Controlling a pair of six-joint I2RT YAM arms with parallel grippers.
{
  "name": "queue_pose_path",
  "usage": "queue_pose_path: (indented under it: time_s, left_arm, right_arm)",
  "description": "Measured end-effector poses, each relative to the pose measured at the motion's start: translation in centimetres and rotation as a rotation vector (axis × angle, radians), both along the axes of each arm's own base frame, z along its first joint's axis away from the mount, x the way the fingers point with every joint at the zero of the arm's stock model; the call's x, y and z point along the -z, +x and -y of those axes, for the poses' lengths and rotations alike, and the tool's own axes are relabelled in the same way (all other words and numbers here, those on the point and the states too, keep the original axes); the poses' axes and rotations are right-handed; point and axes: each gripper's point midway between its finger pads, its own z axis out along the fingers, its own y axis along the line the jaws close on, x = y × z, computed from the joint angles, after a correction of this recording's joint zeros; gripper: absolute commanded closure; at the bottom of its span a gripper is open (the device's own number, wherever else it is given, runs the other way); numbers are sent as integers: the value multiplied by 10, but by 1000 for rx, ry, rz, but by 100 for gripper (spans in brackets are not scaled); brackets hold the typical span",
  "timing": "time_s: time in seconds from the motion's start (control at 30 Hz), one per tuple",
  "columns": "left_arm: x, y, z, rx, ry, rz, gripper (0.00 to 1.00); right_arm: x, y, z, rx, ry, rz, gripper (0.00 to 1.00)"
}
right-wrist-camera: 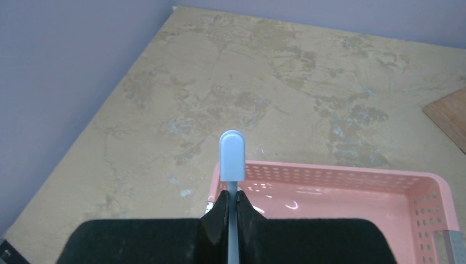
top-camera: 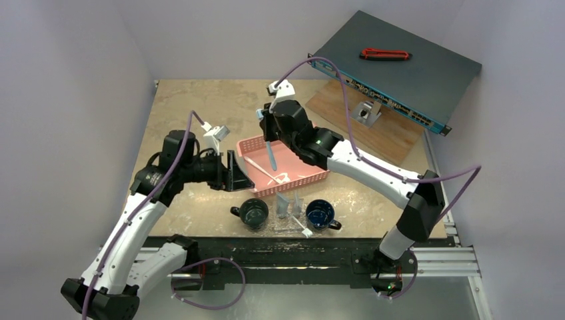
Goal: Prepare toiletry sets of a toothbrush and toothpaste on the tray
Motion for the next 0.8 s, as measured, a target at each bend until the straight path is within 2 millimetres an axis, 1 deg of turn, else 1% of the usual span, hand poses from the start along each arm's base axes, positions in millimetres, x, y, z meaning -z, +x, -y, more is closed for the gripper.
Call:
queue_pose_path:
  time_s: [0.13,0.3,0.5,0.63,0.8]
  left_arm:
    - [-35,6,3,4,-31,86,31]
    - [-69,8,4,11,-59,164,31]
    - [-97,3,3,24,-77,223,31]
    - [-107,0,3,35,-85,249,31]
    - [-119,-4,3,55,-101,285,31]
  right_arm:
    - [-23,-13,1,-63,38,19,100]
    - [-50,-36,7,-150,86,46,100]
    - [-69,-66,14,-273,109,62,100]
    - [-81,-87,17,-372,118,70,100]
    - [-87,-112,25,-487,142,70,100]
